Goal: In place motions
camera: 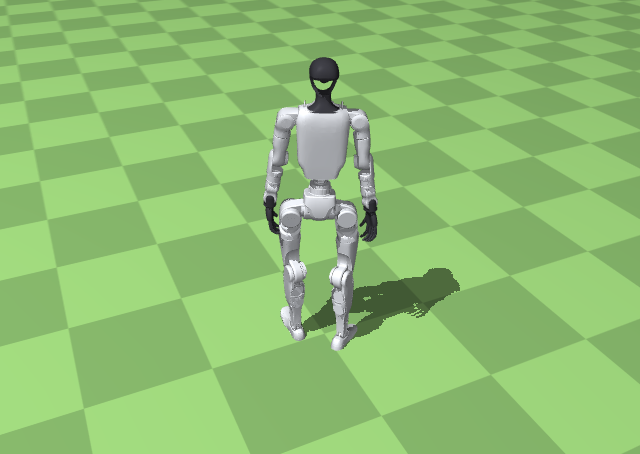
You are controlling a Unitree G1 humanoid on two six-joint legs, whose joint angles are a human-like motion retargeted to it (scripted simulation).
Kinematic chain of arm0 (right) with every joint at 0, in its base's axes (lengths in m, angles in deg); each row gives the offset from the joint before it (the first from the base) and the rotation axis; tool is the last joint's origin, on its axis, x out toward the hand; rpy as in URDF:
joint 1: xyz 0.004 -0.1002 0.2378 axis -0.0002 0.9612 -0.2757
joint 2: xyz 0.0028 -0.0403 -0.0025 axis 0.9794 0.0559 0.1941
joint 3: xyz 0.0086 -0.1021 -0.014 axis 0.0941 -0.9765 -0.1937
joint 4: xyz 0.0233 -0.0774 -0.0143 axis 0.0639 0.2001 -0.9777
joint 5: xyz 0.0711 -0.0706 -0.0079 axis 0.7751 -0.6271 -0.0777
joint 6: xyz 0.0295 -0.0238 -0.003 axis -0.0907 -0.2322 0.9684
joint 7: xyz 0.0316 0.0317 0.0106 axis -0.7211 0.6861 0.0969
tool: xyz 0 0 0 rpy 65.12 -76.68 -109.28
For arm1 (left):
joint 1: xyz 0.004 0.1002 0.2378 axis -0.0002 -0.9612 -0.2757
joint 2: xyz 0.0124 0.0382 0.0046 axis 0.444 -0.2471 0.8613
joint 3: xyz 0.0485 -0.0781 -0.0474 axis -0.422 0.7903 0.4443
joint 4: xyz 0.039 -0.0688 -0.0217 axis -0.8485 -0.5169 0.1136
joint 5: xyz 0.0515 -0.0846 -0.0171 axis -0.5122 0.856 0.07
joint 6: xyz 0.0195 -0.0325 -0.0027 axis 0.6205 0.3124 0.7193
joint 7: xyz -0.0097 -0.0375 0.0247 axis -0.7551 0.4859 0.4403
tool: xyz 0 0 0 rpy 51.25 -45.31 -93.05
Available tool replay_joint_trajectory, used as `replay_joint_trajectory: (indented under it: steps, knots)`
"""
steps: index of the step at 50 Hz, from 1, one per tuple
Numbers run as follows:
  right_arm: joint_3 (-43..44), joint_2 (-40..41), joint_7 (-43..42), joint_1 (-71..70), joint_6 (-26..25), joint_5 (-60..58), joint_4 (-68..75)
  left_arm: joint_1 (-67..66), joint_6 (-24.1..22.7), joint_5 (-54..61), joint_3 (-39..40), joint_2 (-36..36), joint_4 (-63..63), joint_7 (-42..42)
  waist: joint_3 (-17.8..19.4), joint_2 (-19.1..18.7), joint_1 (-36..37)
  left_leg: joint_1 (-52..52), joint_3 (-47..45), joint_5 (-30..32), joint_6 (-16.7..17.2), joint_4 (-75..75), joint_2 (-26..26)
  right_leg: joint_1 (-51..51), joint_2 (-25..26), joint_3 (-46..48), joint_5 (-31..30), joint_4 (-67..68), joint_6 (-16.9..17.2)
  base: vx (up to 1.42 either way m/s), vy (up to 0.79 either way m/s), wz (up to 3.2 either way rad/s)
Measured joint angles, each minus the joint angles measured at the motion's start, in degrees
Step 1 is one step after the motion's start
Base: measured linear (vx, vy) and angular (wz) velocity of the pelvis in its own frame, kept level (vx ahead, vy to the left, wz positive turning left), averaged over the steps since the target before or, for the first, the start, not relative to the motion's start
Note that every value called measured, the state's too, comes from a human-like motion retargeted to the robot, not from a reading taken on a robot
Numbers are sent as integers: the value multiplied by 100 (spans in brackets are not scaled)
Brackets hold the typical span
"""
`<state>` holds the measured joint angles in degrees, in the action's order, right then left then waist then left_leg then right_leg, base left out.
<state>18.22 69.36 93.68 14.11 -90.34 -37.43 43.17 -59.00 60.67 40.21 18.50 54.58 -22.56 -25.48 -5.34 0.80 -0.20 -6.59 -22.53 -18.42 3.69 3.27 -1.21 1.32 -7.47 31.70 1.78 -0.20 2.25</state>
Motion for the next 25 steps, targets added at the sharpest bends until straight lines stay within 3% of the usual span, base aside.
replay_joint_trajectory:
  steps: [15, 25]
  knots:
    - [350, -101, -158, 333, 9, 200, 93, 139, 62, 95, 163, 115, 84, 40, -44, 163, 1136, -882, 2487, 782, 131, -57, 957, 756, -138, 2111, 625, -89, 487, 10, 29, 162]
    - [519, -145, -279, 378, 27, 457, -65, 105, 148, 52, 422, 154, -206, 224, 116, 314, 2212, -993, 3337, 1360, 318, -271, 1564, 1255, -7, 3478, 983, 173, 874, -6, 25, 187]
